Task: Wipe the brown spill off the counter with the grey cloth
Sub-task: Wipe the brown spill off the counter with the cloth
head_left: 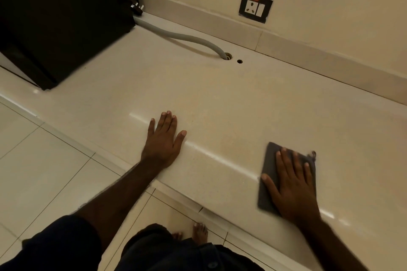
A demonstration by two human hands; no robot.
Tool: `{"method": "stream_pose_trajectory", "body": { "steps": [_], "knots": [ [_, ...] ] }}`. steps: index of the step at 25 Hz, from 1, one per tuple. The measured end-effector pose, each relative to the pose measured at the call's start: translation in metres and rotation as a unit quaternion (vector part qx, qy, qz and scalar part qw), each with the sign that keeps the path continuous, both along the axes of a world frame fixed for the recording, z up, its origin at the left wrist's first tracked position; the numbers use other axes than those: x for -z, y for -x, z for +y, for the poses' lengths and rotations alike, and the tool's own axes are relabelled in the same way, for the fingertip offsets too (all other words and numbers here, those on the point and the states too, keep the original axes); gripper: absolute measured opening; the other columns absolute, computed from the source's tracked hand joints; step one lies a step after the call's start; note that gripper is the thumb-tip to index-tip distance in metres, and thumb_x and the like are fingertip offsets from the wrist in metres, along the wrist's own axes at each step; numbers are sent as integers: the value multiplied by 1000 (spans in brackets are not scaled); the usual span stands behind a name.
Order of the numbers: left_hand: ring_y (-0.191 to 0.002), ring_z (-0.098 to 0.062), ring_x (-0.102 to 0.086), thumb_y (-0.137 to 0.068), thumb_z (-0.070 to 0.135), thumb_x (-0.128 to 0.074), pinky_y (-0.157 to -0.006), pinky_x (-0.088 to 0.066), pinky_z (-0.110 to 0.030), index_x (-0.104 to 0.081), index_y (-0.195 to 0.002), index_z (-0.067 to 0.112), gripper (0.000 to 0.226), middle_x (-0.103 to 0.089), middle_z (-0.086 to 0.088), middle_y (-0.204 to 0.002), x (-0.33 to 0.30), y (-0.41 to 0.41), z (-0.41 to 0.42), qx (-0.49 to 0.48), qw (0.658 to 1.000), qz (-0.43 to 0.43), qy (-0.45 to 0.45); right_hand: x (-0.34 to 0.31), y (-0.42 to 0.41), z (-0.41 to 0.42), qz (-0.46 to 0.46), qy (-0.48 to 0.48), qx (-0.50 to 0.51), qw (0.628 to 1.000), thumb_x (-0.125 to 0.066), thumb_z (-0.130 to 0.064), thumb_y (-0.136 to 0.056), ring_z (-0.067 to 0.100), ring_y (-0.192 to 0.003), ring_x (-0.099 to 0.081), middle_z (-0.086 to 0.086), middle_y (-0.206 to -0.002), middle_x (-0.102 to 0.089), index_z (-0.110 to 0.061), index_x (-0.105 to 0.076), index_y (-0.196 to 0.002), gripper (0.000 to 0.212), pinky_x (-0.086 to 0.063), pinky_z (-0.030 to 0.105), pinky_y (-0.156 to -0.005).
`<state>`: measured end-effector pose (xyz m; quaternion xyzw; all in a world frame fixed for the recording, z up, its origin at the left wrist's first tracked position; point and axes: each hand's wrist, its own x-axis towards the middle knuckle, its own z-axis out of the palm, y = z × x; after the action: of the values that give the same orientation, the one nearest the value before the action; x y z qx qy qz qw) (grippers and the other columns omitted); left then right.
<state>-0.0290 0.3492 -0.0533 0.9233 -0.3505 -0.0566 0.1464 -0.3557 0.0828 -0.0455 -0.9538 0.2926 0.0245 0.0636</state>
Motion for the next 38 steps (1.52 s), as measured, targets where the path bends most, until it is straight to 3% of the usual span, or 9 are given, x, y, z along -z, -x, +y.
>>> {"method": "stream_pose_trajectory", "body": {
  "steps": [3, 10, 15, 17, 20, 24, 28, 34, 38],
  "knots": [
    [-160, -14, 12, -101, 68, 2, -130, 9, -45, -5, -165, 16, 83, 1, -4, -175, -2, 0, -1, 1, 1000, 1, -5, 1, -22, 53, -4, -3, -35, 999, -21, -79, -103, 27, -169, 7, 0, -183, 5, -22, -2, -173, 93, -3, 58, -135],
    [-161, -17, 12, -102, 58, -4, -131, 6, -49, -4, -165, 14, 76, 2, -6, -175, -11, 0, -4, 0, 999, 18, -27, -5, -163, 111, -14, -40, -142, 989, -5, -76, -103, 23, -167, 17, -1, -181, 13, -23, 4, -173, 88, 11, 51, -134],
    [-161, -19, 13, -102, 62, -2, -131, 6, -50, -5, -165, 13, 80, 3, -7, -175, -11, -1, -1, 9, 1000, 12, -25, -4, -138, 37, -68, -20, 16, 997, -20, -76, -101, 35, -167, -13, 17, -179, -14, -3, -18, -170, 100, -8, 52, -136],
    [-160, -18, 15, -101, 65, 3, -131, 5, -51, -4, -165, 13, 83, 4, -7, -175, -9, 0, -1, 13, 999, 5, -30, -7, -117, -11, -47, -8, 96, 994, -14, -78, -98, 41, -164, -20, 24, -176, -23, 3, -25, -167, 107, -13, 56, -134],
    [-160, -19, 16, -100, 67, 4, -130, 4, -52, -3, -165, 13, 85, 6, -8, -174, -8, 0, 0, 15, 999, -4, -29, -19, -135, -54, -3, -26, 175, 984, -8, -80, -95, 41, -165, -16, 25, -176, -20, 2, -22, -167, 110, -8, 57, -134],
    [-160, -20, 17, -99, 69, 7, -130, 3, -53, -2, -165, 13, 87, 7, -8, -174, -8, 0, -1, 14, 999, 4, -35, -28, -207, -49, 10, -37, 234, 972, -17, -69, -102, 45, -165, -4, 26, -178, -5, 4, -9, -169, 99, 1, 61, -133],
    [-160, -21, 17, -96, 71, 11, -130, 3, -54, -1, -165, 12, 92, 9, -9, -174, -11, 0, 0, 14, 999, 8, -37, -34, -275, -5, -4, -9, 130, 991, -29, -53, -111, 45, -165, -10, 23, -179, -13, -3, -15, -170, 79, -2, 64, -132],
    [-161, -20, 14, -97, 72, 10, -130, 1, -54, -5, -165, 14, 91, 4, -8, -175, -9, 0, -1, 9, 999, -3, -30, -20, -283, 64, 21, -22, -200, 979, -8, -67, -108, 23, -168, 13, 4, -182, 7, -19, 4, -172, 81, 6, 56, -135],
    [-160, -20, 15, -96, 74, 9, -130, 1, -54, -4, -165, 15, 91, 5, -7, -175, -7, -1, -1, 7, 1000, 1, -28, -13, -215, 36, 6, -19, -195, 981, -8, -72, -106, 13, -167, 10, -4, -182, 0, -23, -4, -173, 83, 5, 48, -136]
  ]
}}
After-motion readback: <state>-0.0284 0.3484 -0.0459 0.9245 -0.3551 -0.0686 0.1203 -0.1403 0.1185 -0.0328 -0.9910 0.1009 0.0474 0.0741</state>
